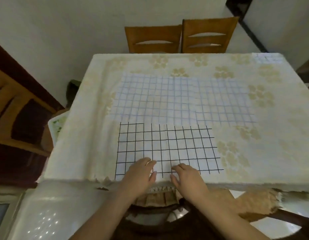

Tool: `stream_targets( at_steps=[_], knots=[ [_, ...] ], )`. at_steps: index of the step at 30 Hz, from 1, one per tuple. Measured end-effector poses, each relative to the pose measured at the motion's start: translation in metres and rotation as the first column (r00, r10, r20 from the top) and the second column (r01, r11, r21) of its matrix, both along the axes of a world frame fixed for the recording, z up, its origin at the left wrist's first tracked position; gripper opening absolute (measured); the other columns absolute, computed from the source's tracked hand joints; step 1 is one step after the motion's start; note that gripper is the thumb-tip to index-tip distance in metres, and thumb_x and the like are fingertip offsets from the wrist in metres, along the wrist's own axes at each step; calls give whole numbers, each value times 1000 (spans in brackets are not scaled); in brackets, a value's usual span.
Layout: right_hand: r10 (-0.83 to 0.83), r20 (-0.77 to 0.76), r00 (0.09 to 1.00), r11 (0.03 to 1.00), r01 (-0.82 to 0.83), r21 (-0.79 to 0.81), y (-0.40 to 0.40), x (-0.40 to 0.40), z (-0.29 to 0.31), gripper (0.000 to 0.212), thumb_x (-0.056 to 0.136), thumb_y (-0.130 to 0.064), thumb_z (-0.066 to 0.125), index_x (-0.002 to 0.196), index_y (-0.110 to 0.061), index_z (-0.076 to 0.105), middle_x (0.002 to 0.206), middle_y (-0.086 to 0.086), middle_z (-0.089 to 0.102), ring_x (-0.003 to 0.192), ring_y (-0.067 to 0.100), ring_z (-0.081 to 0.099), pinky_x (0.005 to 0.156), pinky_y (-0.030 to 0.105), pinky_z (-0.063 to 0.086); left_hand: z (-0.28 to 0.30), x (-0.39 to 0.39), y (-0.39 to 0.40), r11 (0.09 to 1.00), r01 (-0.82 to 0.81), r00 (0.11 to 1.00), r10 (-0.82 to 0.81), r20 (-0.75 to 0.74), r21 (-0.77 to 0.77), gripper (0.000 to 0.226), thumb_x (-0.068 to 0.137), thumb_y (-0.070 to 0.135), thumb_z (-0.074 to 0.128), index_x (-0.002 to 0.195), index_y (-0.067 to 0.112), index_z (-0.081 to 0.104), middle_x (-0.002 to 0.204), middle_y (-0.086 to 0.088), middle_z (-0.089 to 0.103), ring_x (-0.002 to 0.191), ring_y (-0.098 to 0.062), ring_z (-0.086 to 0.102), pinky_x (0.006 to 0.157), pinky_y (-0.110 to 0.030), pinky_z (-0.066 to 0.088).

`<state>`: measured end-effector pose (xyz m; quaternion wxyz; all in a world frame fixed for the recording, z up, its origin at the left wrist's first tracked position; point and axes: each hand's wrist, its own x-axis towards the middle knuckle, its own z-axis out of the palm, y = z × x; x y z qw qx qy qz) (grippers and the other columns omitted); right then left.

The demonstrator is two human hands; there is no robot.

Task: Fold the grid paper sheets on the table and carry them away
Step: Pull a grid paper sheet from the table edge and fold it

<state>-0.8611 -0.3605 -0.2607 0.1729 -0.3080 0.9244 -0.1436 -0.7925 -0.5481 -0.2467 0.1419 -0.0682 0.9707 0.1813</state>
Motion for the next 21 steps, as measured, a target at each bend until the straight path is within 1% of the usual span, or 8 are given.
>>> stream_targets(
  at_steps=[3,4,5,8,11,15,17,21],
  knots=[
    [-108,-8,994,994,108,-28,-9,2,-13,51,88,-47,35,118,-20,66,107,-1,69,96,22,65,81,37,52,-15,-32,-21,995,97,995,-97,-25,1,47,100,37,39,145,23,40,147,3,42,134,-15,38,110,-31,31],
    [-141,1,990,989,141,-39,-12,3,-17,54,86,-48,32,117,-20,66,107,-1,69,96,22,66,81,37,52,-22,-42,-27,991,131,991,-130,-28,3,46,100,36,39,144,22,42,145,2,44,132,-16,40,110,-32,32],
    [-180,23,983,983,181,-40,-15,4,-21,54,87,-48,33,119,-20,65,110,-1,68,98,22,65,83,37,52,-29,-52,-32,986,167,985,-167,-32,9,45,100,35,40,143,21,44,143,1,47,130,-16,42,108,-33,34],
    [-342,110,933,938,347,-26,-24,9,-29,41,94,-38,49,128,-19,59,121,0,63,109,21,59,91,33,47,-48,-64,-42,949,315,949,-315,5,3,45,99,33,41,142,20,45,140,1,48,126,-19,45,105,-33,36],
    [-494,142,858,862,504,-44,-34,17,-37,39,94,-34,54,129,-18,59,123,2,61,111,20,57,90,31,46,-56,-66,-53,894,449,894,-448,21,-13,46,100,33,40,143,20,42,145,0,43,132,-20,40,108,-35,31],
    [-675,239,698,700,708,-93,-46,26,-49,37,92,-32,60,126,-17,61,122,3,57,102,19,59,85,28,47,-62,-82,-70,812,584,812,-584,-20,2,45,100,30,42,143,19,43,145,-1,45,131,-20,42,106,-34,30],
    [-728,252,637,634,766,-103,-47,29,-56,37,91,-33,61,125,-19,60,120,3,54,99,19,59,84,31,49,-66,-94,-71,759,651,758,-652,-22,-17,44,100,27,43,143,18,44,146,-2,45,132,-21,42,106,-35,32],
    [-797,206,567,562,822,-91,-49,38,-68,36,89,-34,62,122,-20,59,117,4,53,103,23,57,85,37,50,-73,-116,-65,685,726,683,-729,-43,-59,47,97,17,47,144,12,42,151,-9,39,137,-27,37,110,-39,29]
  ],
)
